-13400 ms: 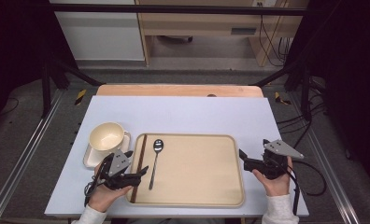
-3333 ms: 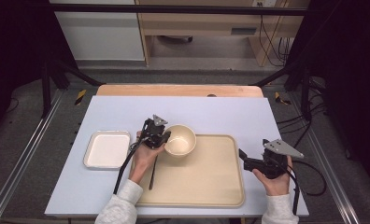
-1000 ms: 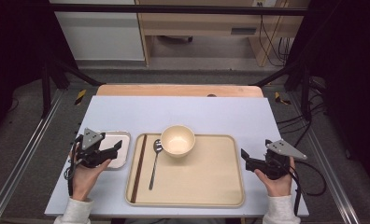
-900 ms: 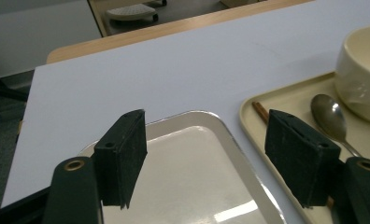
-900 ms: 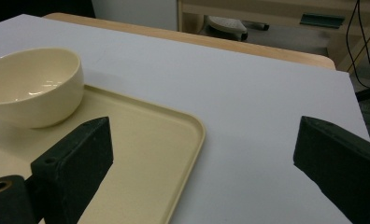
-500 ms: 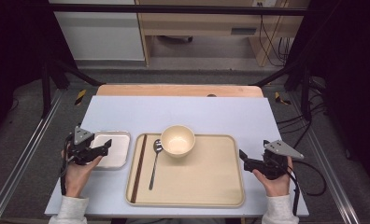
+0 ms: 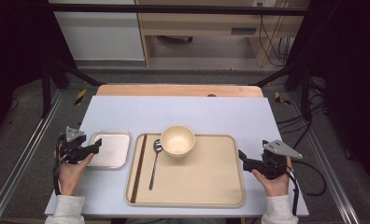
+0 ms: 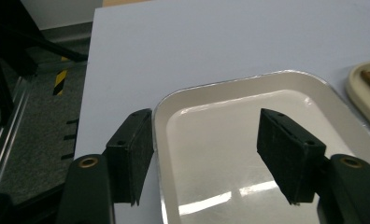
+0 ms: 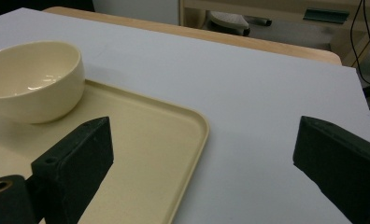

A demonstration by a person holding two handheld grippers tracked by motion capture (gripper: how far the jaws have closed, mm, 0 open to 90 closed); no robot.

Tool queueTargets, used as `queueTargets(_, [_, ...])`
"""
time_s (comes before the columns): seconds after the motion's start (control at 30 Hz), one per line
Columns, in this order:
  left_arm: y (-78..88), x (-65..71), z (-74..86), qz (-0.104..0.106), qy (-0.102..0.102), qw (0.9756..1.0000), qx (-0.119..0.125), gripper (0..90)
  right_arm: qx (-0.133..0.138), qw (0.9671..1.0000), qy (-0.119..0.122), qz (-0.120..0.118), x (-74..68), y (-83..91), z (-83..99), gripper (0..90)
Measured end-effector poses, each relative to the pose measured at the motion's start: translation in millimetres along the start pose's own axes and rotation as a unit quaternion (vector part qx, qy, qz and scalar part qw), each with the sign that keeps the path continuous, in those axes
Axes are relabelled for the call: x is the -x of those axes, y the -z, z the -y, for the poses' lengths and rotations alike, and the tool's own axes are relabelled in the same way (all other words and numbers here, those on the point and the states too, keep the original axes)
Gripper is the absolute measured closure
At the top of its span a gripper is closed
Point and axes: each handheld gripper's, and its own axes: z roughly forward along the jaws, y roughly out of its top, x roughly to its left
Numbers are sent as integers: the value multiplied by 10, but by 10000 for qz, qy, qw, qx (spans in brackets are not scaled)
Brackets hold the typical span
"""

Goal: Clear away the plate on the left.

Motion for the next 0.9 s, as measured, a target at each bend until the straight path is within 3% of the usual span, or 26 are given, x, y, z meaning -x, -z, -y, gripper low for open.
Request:
queueTargets(0.73, [-189,-194,165,-68,160,9972,-731,644,-47,10000,36,-14,-28,-16,2,55])
queueTargets(0.9, [-201,-215,190,9,224,9969,-757,693,-30,10000,29,-3,-24,-16,1,55])
